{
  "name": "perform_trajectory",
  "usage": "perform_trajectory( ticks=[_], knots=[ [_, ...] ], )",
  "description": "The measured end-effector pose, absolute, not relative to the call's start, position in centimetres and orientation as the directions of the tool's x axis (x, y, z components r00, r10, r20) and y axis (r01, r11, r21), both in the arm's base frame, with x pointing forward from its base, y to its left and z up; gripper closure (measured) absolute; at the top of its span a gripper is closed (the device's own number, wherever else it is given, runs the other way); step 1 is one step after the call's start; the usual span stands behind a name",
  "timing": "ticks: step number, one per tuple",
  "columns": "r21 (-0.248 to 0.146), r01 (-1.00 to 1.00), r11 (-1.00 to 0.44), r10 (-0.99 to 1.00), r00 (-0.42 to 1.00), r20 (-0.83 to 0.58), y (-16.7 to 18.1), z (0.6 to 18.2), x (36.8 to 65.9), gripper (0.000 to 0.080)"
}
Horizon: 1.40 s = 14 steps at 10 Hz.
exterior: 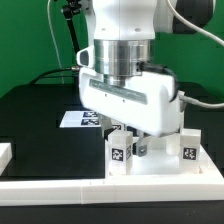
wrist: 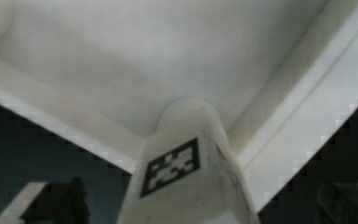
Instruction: Assemble square table
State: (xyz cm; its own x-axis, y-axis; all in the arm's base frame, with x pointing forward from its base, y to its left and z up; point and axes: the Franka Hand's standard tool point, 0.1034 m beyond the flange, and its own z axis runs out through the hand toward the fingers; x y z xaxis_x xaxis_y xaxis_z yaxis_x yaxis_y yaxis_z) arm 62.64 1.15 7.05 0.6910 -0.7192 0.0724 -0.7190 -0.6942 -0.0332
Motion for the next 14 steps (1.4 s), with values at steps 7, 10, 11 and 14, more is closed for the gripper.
perform_trajectory(
  ticks=[7,10,11,14],
  knots=[
    [-0.043,-0.848,-0.528,-0.849,0.525,0.066,1.12,6.93,62.57,0.0511],
    [-0.061,-0.977,-0.205,-0.979,0.205,0.014,0.68,6.89,62.65,0.0511],
    [-0.054,-0.998,-0.022,-0.999,0.024,-0.023,0.42,6.9,62.7,0.0511],
    [-0.04,-0.938,0.345,-0.937,-0.342,-0.072,0.98,6.93,62.83,0.0509]
  ],
)
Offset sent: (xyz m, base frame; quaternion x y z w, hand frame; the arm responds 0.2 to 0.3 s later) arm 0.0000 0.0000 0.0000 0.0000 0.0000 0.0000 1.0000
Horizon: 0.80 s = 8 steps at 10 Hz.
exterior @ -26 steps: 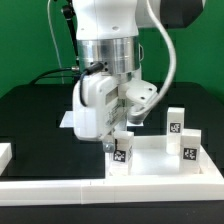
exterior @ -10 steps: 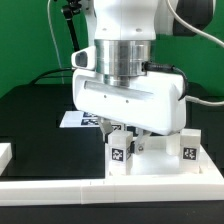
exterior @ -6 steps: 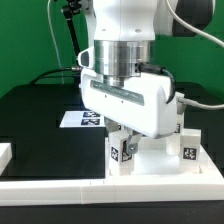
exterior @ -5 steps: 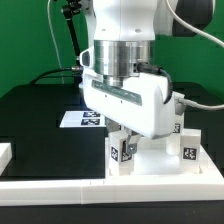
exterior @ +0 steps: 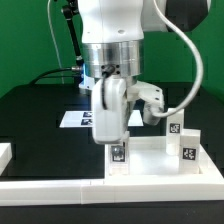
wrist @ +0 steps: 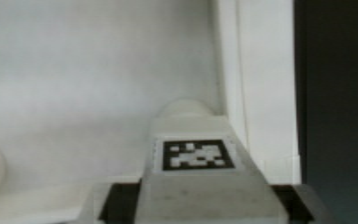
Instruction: Assemble square table
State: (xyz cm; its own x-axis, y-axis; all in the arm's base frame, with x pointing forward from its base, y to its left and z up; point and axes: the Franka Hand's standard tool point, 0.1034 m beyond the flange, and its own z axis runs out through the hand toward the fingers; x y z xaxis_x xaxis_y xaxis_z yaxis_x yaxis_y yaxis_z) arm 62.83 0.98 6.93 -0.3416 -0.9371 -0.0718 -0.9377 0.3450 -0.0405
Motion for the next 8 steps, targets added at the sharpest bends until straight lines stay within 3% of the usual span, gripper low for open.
perform_trajectory(
  ticks=[2,4,7,8],
  knots=[
    [-0.043,-0.848,0.528,-0.848,-0.524,-0.079,1.17,6.88,62.91,0.0509],
    [-0.039,-0.796,0.604,-0.796,-0.6,-0.081,1.11,6.88,62.93,0.0509],
    [-0.043,-0.818,0.573,-0.818,-0.57,-0.076,1.1,6.87,62.9,0.0509],
    [-0.045,-0.844,0.534,-0.845,-0.53,-0.073,1.16,6.84,62.88,0.0405]
  ],
)
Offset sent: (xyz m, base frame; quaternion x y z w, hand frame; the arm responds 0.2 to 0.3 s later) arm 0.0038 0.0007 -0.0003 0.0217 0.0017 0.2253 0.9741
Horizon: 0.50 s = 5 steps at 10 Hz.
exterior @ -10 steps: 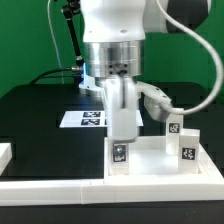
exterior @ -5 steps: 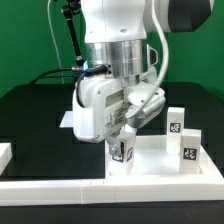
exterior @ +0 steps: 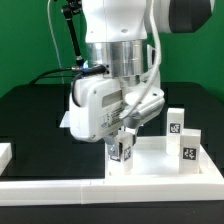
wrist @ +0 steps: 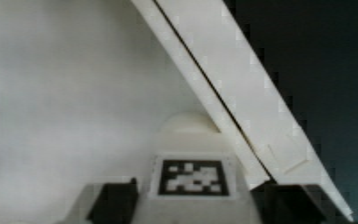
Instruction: Assemble square table
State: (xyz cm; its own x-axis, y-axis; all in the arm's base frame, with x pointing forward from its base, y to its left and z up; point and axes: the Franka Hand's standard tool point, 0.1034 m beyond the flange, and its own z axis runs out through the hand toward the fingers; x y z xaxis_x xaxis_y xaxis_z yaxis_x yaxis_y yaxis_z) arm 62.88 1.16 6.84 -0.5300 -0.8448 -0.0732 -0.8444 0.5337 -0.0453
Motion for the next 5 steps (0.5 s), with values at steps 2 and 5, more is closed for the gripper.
perform_trajectory(
  ticks=[2,5],
  knots=[
    [-0.035,-0.959,0.281,-0.959,-0.28,-0.048,2.07,6.82,62.45,0.0187],
    [-0.053,-0.994,-0.094,-0.995,0.096,-0.029,2.04,6.93,62.36,0.0152]
  ],
)
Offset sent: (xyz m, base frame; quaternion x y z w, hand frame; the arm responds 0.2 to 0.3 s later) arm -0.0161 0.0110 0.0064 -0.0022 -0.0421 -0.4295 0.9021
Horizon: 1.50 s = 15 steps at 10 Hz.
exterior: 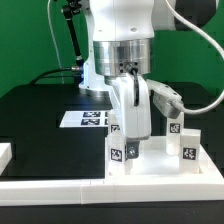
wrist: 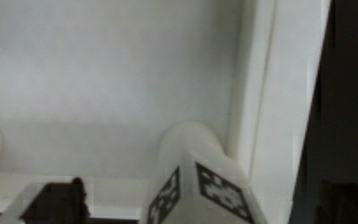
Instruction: Assemble square table
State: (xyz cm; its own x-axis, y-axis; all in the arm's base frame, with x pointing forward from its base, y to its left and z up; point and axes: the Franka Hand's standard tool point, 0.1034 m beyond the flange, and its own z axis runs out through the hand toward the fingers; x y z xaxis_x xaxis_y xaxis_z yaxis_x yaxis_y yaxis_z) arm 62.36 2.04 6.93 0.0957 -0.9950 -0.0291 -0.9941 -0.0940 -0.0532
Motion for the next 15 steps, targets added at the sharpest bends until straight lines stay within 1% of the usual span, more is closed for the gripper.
perform_trajectory(
  ticks=[2,4,5,6,7,8,9,10,11,12,13,15],
  knots=[
    [-0.055,-0.974,-0.218,-0.975,0.22,-0.021,1.9,6.9,62.4,0.0151],
    [-0.043,-0.823,-0.566,-0.824,0.566,0.019,1.0,6.9,62.5,0.0151],
    [-0.043,-0.729,-0.683,-0.73,0.683,0.024,0.7,6.9,62.8,0.0151],
    [-0.045,-0.697,-0.715,-0.699,0.715,0.03,0.4,7.1,62.9,0.0151],
    [-0.052,-0.684,-0.728,-0.686,0.726,0.051,0.3,7.2,63.1,0.0151],
    [-0.053,-0.71,-0.702,-0.712,0.7,0.051,0.3,7.1,63.1,0.0151],
    [-0.052,-0.709,-0.704,-0.711,0.702,0.052,0.2,7.1,63.1,0.0284],
    [-0.054,-0.731,-0.68,-0.733,0.679,0.05,0.2,7.1,63.1,0.0284],
    [-0.06,-0.801,-0.595,-0.803,0.594,0.043,0.2,7.1,63.1,0.0423],
    [-0.062,-0.851,-0.521,-0.854,0.519,0.04,0.0,7.1,63.1,0.051],
    [-0.064,-0.88,-0.471,-0.882,0.469,0.036,0.0,7.1,63.1,0.051],
    [-0.067,-0.944,-0.324,-0.946,0.323,0.026,-0.3,7.0,63.0,0.051]
  ],
)
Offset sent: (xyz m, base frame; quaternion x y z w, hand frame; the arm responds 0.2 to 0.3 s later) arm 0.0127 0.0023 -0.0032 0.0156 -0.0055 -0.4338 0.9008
